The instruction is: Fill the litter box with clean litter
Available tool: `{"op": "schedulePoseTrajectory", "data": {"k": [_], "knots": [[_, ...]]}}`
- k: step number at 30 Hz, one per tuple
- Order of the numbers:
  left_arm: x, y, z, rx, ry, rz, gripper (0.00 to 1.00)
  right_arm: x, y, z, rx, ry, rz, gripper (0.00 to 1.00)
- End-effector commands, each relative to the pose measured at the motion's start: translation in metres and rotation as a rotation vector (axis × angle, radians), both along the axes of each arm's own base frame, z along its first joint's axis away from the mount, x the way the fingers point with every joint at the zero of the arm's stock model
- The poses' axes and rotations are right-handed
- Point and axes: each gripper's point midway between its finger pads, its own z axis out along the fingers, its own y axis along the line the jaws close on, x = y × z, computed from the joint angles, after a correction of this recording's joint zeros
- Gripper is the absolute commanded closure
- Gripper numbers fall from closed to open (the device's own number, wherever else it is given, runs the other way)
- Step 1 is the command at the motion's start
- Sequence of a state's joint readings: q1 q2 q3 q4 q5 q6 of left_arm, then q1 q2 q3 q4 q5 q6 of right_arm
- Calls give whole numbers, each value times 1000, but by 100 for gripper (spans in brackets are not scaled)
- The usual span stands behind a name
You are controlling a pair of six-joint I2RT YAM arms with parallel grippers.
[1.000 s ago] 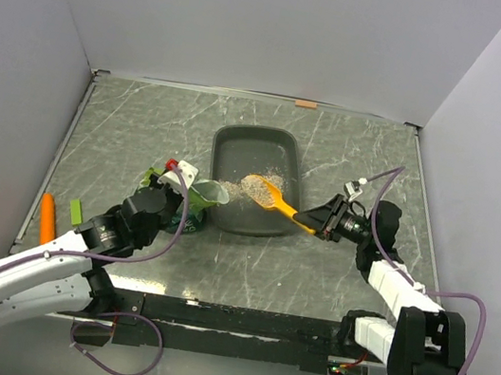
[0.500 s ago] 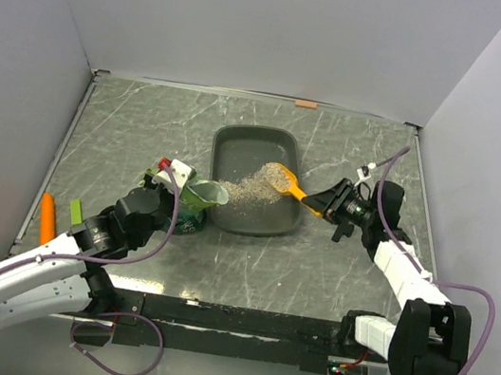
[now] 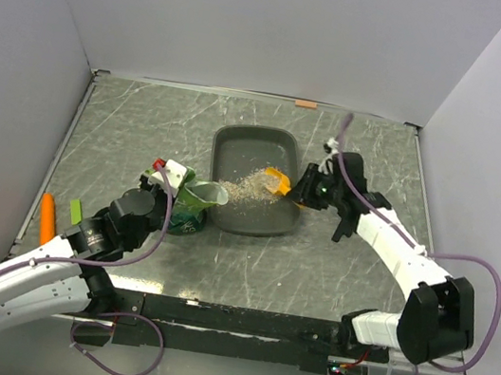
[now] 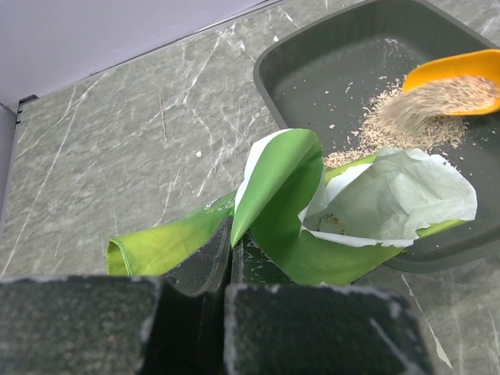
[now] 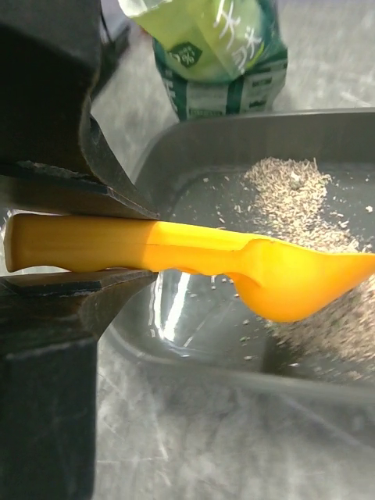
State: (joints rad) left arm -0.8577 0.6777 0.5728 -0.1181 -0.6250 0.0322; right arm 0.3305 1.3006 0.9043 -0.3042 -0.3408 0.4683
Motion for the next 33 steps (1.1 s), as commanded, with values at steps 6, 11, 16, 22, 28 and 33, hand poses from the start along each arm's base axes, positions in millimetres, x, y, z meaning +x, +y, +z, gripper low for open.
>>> {"op": "schedulePoseTrajectory", "data": {"k": [6,11,16,22,28,33], "knots": [[-1,5,10,-27,-5,18,99,32,-5,29,-537,-213,-21,100],[-1,7,12,-29,-11,22,99,27,19,36,-756,-310,46,100],[-2,10,13,-30,-10,36,99,24,36,42,-838,-351,80,100],[-2,12,13,-32,-13,46,99,16,39,63,-757,-374,64,100],[-3,14,21,-51,-31,50,99,23,-13,87,-694,-347,-83,100],[-5,17,24,-64,-48,52,99,31,-61,58,-518,-232,-197,100]]}}
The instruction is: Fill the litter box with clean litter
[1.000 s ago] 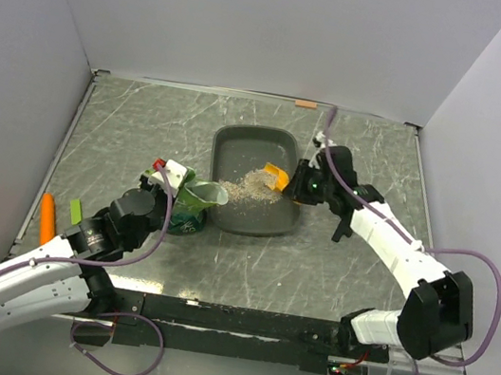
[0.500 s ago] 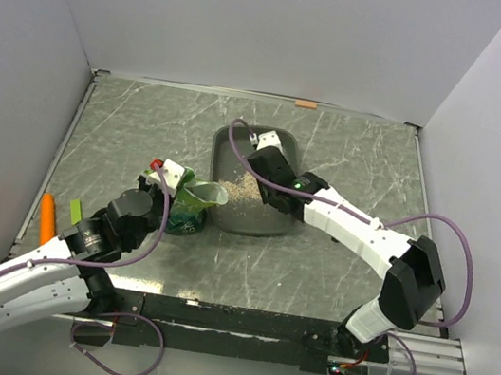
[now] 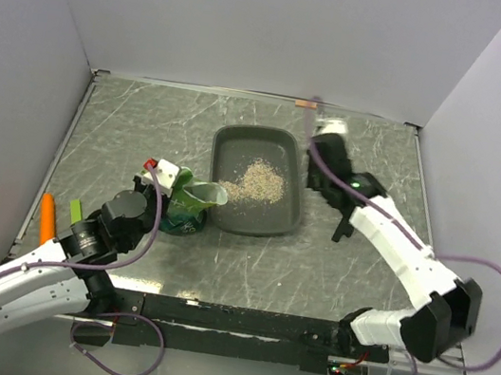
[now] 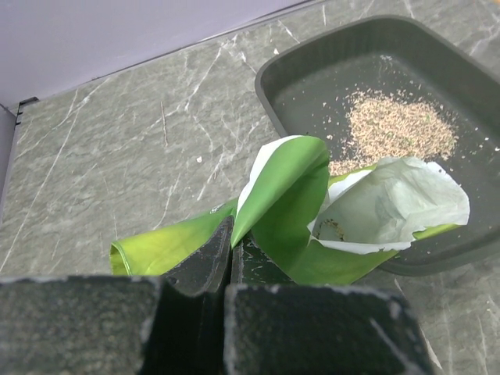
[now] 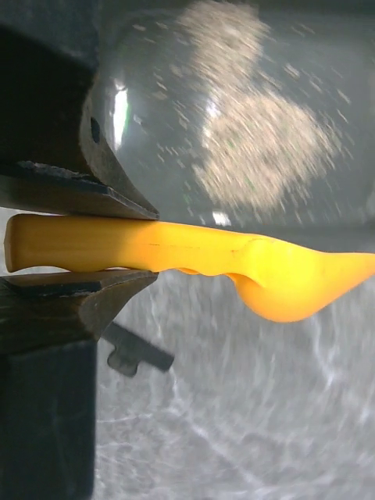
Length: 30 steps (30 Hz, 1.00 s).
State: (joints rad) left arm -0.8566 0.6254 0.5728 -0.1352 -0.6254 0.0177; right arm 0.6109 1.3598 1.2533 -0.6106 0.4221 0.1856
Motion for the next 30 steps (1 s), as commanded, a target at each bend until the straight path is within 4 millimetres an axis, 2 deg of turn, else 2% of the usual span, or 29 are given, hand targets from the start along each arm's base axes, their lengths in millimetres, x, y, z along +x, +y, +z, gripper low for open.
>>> {"op": "schedulePoseTrajectory", "data": {"k": [1,4,7,11,17,20,21,22,26,30], "knots": [[0,12,16,-26,-32,53,99,7,-42,-17,182,29,-123,100],[0,14,18,-26,-33,60,99,10,-49,-50,229,100,-131,100],[0,17,18,-27,-35,74,99,17,-47,-70,254,145,-129,100],[-1,20,19,-30,-43,80,99,30,-63,-89,266,175,-181,100],[-2,22,20,-34,-49,87,99,41,-77,-119,273,237,-257,100],[-1,23,19,-31,-48,92,99,45,-82,-137,265,292,-287,73],[-2,22,19,-30,-47,90,99,46,-84,-140,268,302,-298,59],[-2,22,19,-29,-47,87,99,48,-85,-145,268,315,-302,54],[-1,22,18,-27,-47,90,99,48,-88,-149,257,327,-314,43],[-1,23,18,-27,-48,91,99,46,-91,-136,236,294,-317,39]]}}
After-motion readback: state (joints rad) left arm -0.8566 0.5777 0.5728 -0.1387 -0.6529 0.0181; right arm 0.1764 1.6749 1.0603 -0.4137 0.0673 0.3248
